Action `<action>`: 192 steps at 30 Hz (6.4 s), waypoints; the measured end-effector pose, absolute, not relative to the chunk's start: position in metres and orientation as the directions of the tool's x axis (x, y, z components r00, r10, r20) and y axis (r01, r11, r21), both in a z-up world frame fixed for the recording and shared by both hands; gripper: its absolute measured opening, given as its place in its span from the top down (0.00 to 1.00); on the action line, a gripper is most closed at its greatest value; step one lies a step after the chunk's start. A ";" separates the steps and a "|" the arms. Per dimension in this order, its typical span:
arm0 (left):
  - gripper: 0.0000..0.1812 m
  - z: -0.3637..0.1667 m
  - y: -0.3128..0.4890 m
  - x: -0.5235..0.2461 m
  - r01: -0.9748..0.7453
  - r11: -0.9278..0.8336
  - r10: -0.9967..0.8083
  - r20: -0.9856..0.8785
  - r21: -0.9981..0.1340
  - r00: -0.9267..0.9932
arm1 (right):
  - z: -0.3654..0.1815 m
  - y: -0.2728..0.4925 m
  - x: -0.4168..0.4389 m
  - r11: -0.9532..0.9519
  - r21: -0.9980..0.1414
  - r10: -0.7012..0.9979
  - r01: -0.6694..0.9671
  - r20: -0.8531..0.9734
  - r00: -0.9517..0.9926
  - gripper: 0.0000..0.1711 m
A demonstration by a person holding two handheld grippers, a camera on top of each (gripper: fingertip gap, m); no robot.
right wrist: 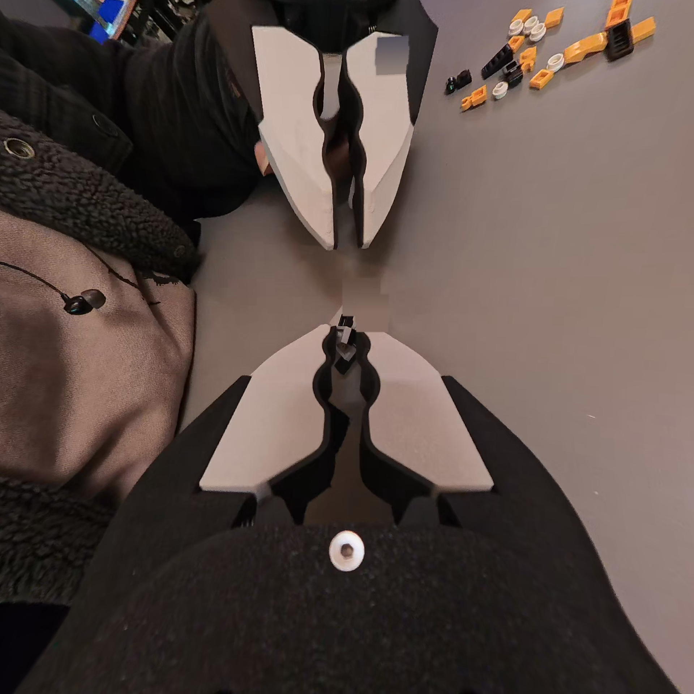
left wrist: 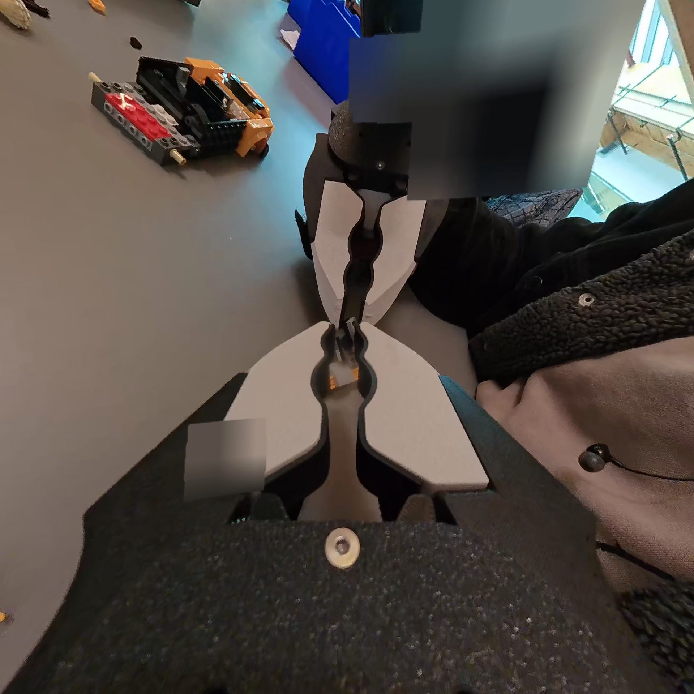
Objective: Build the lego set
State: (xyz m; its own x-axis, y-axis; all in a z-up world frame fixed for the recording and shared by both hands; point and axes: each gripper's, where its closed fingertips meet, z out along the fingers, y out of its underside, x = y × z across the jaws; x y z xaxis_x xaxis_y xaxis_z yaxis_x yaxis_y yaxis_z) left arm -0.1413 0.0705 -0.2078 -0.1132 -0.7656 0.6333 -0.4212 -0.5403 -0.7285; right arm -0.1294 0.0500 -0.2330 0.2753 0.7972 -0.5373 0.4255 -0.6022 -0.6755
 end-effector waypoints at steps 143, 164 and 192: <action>0.91 -0.188 0.021 -0.133 -0.372 -0.036 -0.924 0.172 -0.928 -0.340 | -0.177 0.028 -0.142 0.135 -0.854 0.886 0.502 0.331 0.325 0.95; 0.91 -0.183 0.024 -0.133 -0.321 0.419 -0.898 -0.336 -0.850 -0.284 | -0.161 0.016 -0.144 0.141 -0.907 0.919 0.397 0.269 0.287 0.97; 0.88 -0.157 0.021 -0.140 -0.254 0.567 -0.822 -0.518 -0.783 -0.238 | -0.142 0.011 -0.136 0.090 -0.974 0.956 0.208 0.143 0.258 0.97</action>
